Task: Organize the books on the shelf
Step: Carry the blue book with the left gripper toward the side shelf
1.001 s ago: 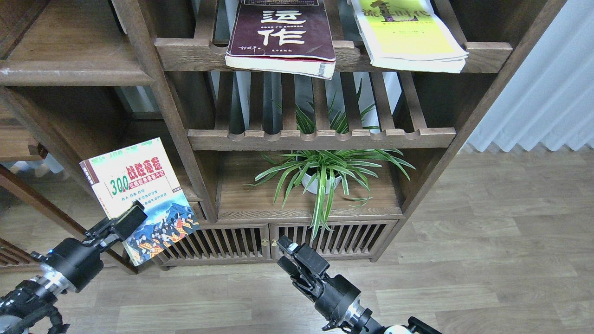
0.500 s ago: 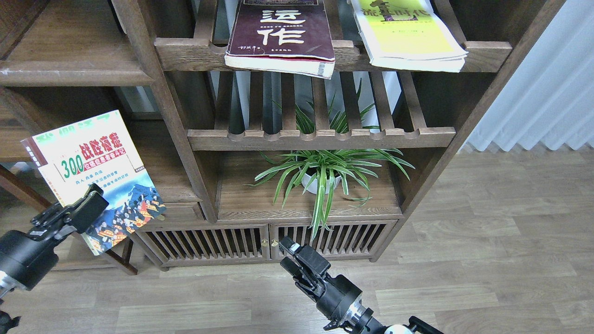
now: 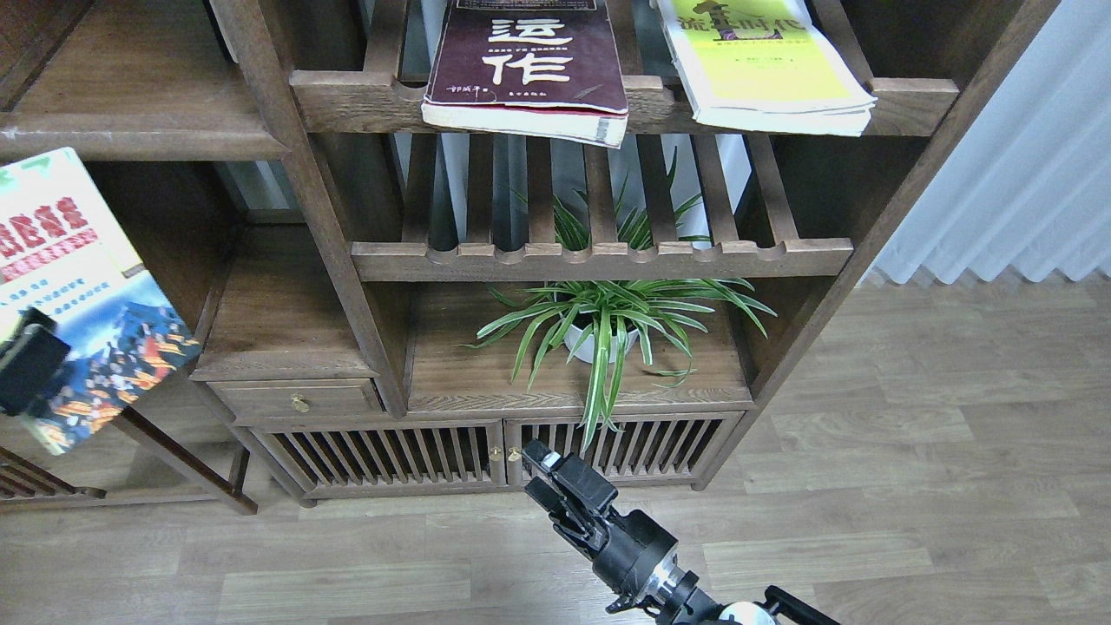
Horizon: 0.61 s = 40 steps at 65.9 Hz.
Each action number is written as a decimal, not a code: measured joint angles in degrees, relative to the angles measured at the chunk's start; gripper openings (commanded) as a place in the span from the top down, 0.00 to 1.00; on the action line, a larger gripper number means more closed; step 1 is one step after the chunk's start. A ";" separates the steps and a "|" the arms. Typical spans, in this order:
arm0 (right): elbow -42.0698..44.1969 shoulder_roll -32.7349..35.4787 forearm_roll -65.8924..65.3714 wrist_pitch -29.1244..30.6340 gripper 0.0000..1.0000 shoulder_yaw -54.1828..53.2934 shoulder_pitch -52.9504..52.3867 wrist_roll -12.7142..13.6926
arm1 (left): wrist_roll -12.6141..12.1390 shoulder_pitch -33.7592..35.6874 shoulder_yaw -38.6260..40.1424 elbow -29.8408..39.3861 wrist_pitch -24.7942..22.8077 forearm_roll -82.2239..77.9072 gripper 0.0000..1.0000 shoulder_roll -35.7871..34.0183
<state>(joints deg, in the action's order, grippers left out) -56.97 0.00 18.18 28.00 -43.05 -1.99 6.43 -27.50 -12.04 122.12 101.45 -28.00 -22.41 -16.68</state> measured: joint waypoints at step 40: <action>-0.16 0.00 0.10 0.00 0.07 -0.15 -1.39 0.00 | -0.51 25.24 -1.79 -10.82 0.01 -11.11 0.93 -6.00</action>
<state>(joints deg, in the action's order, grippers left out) -57.14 0.00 18.27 28.00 -43.20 -3.38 6.42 -28.01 13.20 120.32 90.63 -28.00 -33.52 -22.68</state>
